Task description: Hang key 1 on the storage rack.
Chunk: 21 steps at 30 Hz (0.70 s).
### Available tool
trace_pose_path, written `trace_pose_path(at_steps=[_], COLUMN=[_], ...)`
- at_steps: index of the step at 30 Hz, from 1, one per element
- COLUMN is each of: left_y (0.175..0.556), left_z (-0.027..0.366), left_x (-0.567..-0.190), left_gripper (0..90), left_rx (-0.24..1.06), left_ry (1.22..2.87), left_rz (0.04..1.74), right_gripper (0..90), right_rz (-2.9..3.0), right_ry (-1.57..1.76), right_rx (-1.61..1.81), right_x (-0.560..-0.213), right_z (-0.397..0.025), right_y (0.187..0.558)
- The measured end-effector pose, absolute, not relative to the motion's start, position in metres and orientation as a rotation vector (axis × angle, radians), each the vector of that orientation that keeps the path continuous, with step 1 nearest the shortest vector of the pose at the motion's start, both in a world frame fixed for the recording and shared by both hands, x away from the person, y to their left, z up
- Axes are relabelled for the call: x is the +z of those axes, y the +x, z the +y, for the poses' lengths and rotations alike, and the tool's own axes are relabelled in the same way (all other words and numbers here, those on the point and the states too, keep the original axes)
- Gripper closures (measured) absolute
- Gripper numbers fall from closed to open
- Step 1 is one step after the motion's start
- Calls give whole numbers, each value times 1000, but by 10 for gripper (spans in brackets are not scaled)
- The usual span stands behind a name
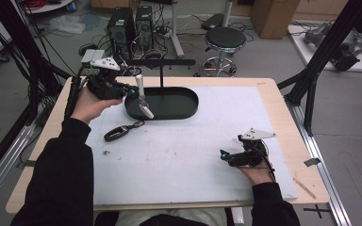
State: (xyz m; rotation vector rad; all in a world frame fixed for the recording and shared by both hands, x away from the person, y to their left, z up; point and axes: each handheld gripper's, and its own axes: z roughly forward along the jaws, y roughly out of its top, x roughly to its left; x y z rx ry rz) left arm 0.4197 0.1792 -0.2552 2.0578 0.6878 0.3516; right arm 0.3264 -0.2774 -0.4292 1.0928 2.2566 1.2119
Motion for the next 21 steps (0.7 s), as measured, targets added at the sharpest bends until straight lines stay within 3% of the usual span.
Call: trace_pose_path(at_steps=[21], left_y=[443], left_z=[158], left_x=[-218], left_gripper=[867], left_rx=[482], left_ry=[2012], left_rz=[664], right_gripper=[14], right_rz=[2244], right_ry=[1090], right_rx=[1213], right_x=[-429], right_z=[-280], right_y=[326])
